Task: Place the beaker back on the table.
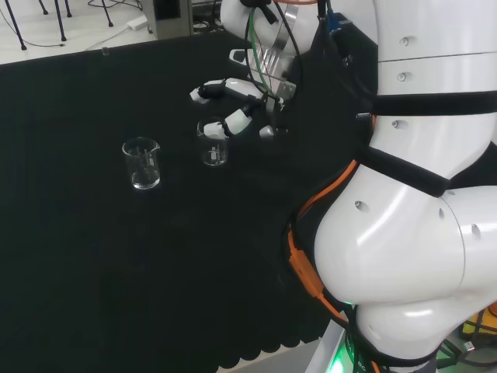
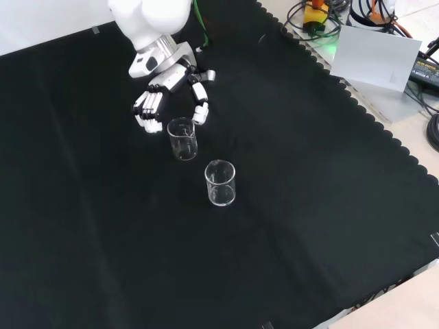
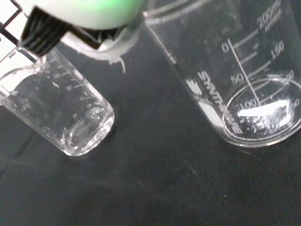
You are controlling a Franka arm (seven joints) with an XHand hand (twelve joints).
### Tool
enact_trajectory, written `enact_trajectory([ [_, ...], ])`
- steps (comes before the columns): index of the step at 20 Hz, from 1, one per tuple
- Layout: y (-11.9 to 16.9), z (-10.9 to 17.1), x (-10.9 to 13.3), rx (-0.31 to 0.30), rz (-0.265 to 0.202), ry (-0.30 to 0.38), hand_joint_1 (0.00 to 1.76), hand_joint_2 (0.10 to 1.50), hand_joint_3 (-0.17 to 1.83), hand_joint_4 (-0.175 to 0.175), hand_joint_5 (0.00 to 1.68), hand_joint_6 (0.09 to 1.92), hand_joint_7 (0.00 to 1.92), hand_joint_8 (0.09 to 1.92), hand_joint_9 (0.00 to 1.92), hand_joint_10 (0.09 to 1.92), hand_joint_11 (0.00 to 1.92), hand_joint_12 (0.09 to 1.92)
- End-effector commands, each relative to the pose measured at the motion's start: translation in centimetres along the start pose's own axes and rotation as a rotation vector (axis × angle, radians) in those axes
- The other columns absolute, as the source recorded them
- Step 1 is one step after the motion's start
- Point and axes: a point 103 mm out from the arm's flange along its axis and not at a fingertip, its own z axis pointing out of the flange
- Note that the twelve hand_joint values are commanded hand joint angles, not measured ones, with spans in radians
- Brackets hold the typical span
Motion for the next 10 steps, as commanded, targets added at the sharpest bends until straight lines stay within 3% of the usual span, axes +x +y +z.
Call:
enact_trajectory([
  [1,-2.5,-2.6,1.0,-0.032,0.042,-0.028,0.89,0.5,0.65,-0.046,0.37,0.29,0.31,0.63,0.31,0.72,0.0,1.19],
  [10,-6.1,-3.4,1.4,-0.061,0.092,-0.042,0.88,0.51,0.63,-0.047,0.39,0.22,0.29,0.63,0.3,0.73,0.0,1.19],
])
